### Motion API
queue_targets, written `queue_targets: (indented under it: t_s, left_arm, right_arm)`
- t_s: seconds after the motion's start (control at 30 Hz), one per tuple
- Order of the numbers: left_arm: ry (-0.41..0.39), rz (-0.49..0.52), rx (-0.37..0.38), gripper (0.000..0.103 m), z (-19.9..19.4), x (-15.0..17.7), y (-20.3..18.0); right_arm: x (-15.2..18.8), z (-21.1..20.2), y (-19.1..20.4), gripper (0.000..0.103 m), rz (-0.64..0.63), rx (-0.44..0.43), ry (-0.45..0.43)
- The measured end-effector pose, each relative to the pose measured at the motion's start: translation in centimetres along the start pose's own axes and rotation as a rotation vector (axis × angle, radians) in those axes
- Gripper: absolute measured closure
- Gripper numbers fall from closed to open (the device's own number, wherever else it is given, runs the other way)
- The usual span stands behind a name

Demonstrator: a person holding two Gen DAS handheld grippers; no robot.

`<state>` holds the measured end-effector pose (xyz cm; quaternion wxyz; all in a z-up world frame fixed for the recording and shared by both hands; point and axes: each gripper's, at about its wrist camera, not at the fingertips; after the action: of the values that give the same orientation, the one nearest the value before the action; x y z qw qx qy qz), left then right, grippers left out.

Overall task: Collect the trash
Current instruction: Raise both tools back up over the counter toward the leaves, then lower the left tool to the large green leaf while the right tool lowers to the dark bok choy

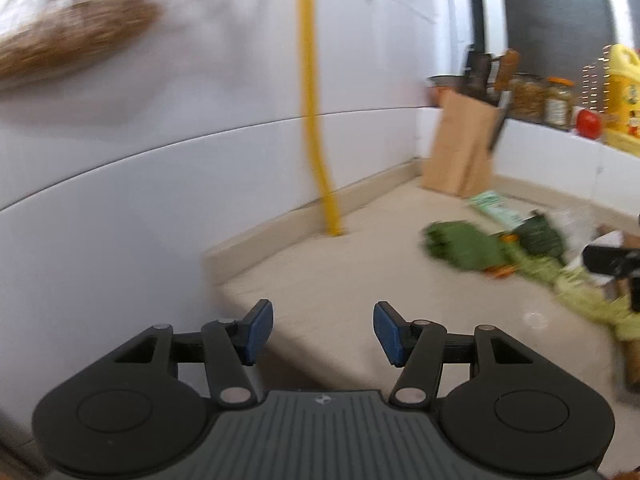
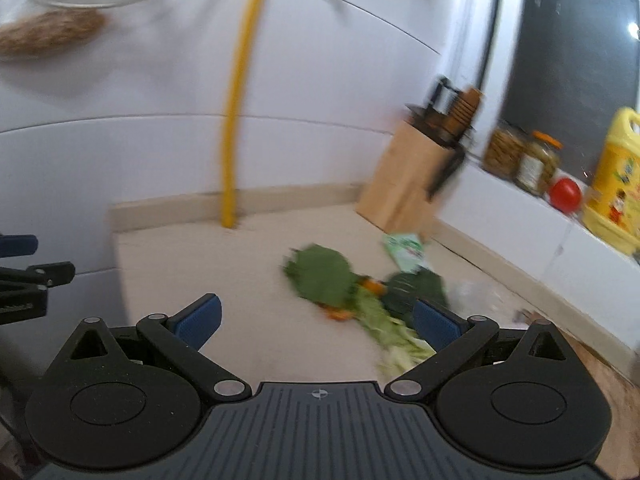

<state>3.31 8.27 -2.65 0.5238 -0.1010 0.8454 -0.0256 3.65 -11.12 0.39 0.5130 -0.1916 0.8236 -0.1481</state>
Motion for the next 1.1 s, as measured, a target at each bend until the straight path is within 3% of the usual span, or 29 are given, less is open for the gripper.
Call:
queue_targets:
  t_s: [0.13,0.37,0.53,0.73,0.87,1.0,1.1]
  left_arm:
    - [0.020,0.015,0.060,0.053,1.8,-1.3,-3.9]
    - [0.128,-0.016,0.151,0.052,7.2,-3.4,-8.9]
    - [0.173,-0.040,0.159,0.052,10.9,-4.5,-10.7]
    - [0.224,-0.050,0.156,0.052,14.8,-4.9,-12.4]
    - [0.243,-0.075,0.156,0.051,17.0,-5.4,-13.0]
    - [0.290,-0.116,0.183,0.047,19.7,-5.8,-13.5]
    - [0.323,-0.128,0.178,0.048,21.6,-5.8,-14.0]
  right_arm:
    - [0.8,1.1,-3.2,0.000,0.033,0.044,0.003]
    - [1.7,4.0,-7.8,0.000,0.111,0.054,0.048]
    - [1.5,7.0,-10.3,0.003,0.198,-0.018,0.052]
    - [0.7,11.2,-10.7,0.003,0.176,-0.091,0.046]
    - [0.8,14.5,-11.7,0.004,0.204,-0.146,0.097]
    - [1.3,17.4,-12.7,0.014,0.265,-0.246,0.161]
    - [1.9,19.0,-13.4,0.014,0.305,-0.264,0.195]
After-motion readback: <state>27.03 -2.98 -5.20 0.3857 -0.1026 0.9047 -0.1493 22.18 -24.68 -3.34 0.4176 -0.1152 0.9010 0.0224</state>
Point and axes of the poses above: each gripper's, at about its wrist camera, not at the fingertips, and z roughly the way its jaws point, y to its left, x to its underside, and after that the axes turned 10 degrees about -z, right-handed
